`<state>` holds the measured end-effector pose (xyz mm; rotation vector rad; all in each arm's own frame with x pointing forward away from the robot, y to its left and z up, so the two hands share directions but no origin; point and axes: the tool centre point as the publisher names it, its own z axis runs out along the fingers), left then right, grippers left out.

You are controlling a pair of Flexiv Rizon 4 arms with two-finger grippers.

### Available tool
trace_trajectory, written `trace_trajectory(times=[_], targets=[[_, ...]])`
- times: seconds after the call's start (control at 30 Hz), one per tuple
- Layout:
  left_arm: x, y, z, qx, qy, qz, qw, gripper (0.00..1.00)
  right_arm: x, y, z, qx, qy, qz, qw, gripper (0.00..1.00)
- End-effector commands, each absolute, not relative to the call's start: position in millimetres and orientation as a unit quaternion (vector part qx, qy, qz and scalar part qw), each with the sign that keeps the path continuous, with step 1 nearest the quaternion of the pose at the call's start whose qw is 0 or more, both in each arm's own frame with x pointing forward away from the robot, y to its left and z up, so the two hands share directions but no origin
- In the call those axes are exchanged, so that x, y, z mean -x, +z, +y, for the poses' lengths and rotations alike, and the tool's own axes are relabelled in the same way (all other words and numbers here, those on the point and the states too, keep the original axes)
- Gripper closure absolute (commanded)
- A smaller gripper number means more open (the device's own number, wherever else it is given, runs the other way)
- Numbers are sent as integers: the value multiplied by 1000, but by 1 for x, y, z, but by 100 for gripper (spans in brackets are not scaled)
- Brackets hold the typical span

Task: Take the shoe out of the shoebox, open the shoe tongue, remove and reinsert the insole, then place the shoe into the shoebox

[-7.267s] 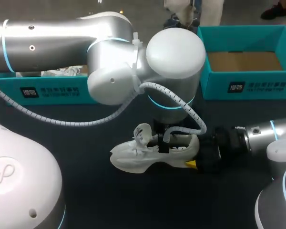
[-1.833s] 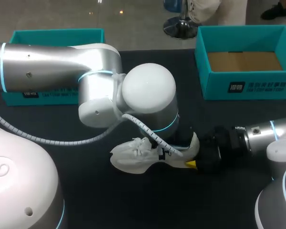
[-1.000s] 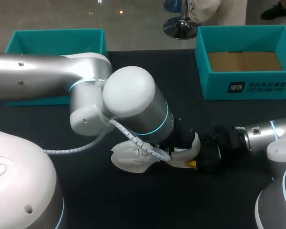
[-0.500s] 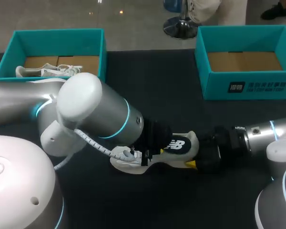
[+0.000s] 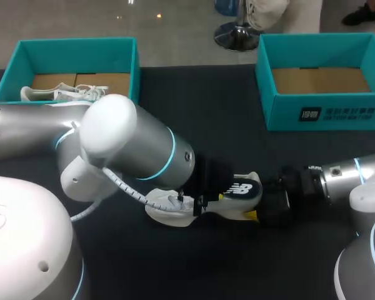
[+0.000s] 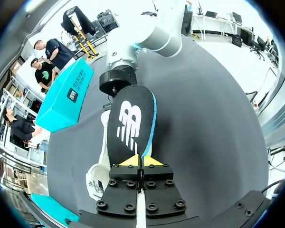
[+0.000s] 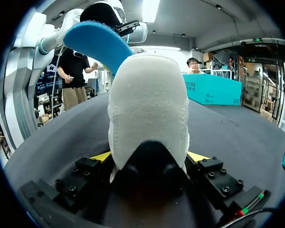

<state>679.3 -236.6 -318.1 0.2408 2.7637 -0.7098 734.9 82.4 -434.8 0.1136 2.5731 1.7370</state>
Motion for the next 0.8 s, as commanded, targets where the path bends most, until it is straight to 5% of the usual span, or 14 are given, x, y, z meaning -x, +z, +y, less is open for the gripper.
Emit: trace_trajectory(times=[0.03, 0.17, 0.3, 0.7, 0.8], targets=[[-681, -321, -255, -80, -223, 962, 140, 100, -736, -439, 85, -37, 558, 829, 18, 100], [-682, -322, -259, -80, -216, 963, 140, 100, -736, -439, 85, -37, 558, 829, 18, 100], [-681, -321, -261, -84, -214, 963, 141, 85, -736, -439, 85, -37, 558, 829, 18, 100], [-680, -318, -261, -91, -210, 960, 162, 85, -736, -439, 85, -37, 558, 829, 18, 100], [-682, -319, -262, -91, -207, 959, 170, 77, -736, -439, 85, -37, 558, 829, 18, 100]])
